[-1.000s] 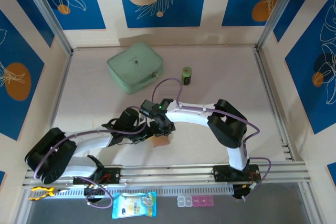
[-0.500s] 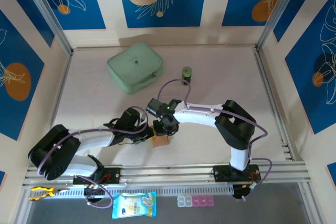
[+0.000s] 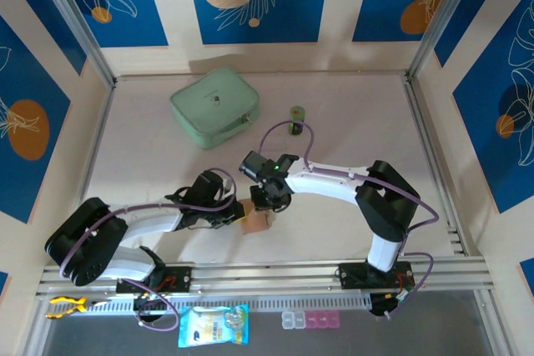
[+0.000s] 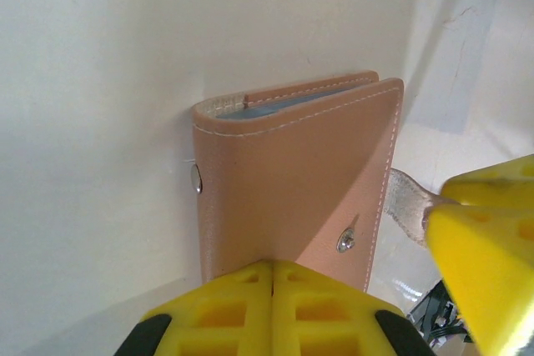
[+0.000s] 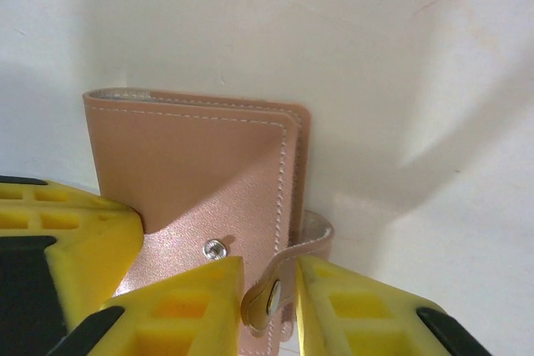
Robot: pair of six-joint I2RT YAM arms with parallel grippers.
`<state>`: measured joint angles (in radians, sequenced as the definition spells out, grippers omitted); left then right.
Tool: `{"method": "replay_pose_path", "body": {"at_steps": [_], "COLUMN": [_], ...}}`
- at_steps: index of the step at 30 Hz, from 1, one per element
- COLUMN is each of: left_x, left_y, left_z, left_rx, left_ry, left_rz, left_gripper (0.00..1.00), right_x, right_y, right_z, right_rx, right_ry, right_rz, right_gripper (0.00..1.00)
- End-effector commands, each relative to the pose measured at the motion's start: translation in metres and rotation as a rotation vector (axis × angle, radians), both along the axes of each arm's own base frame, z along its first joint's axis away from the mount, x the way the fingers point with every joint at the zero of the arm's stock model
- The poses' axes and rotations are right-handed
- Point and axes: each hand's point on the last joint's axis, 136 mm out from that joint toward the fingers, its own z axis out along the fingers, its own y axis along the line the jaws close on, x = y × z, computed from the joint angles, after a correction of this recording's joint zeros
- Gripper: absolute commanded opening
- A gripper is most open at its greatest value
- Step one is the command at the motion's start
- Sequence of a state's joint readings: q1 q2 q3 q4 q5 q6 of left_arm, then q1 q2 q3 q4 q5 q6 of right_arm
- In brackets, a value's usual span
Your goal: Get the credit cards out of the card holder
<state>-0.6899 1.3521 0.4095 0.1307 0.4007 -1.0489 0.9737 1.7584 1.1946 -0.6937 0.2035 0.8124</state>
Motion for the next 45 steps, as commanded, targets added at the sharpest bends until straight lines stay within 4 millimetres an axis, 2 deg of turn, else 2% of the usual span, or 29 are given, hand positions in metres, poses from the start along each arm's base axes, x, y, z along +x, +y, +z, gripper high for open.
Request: {"method": "replay_pose_path", "body": {"at_steps": [1, 9, 19, 34, 40, 45], "left_x": [-0.012, -0.012, -0.01, -0.008, -0.003, 0.004], "left_y": [0.015, 0.015, 0.015, 0.013, 0.01, 0.014], "left_z": [-0.015, -0.01, -0.01, -0.012, -0.001, 0.019], "left_rx": [0.085, 0.084, 0.088, 0.086, 0.068, 0.075], "left_ry": [0.058, 0.04, 0.036, 0.039, 0.003, -0.069], "left_rz": [-0.006, -0.008, -0.008, -0.009, -0.006, -0.008], "left_gripper": [0.0, 0.0, 0.0, 0.0, 0.0, 0.1], "right_x": [-0.003, -0.006, -0.012, -0.013, -0.011, -0.006], "right_y": [-0.016, -0.025, -0.012, -0.016, -0.02, -0.026], "right_z": [0.001, -0.013, -0.028, -0.044, -0.038, -0.027], "right_rx": [-0.048, -0.056, 0.016, 0.036, 0.041, 0.051], "right_ry": [-0.001, 0.026, 0.095, 0.134, 0.11, 0.088], "right_rz": [-0.009, -0.028, -0.025, -0.045, -0.05, -0.057], "right_gripper": [0.25, 0.25, 0.23, 0.19, 0.14, 0.13]}}
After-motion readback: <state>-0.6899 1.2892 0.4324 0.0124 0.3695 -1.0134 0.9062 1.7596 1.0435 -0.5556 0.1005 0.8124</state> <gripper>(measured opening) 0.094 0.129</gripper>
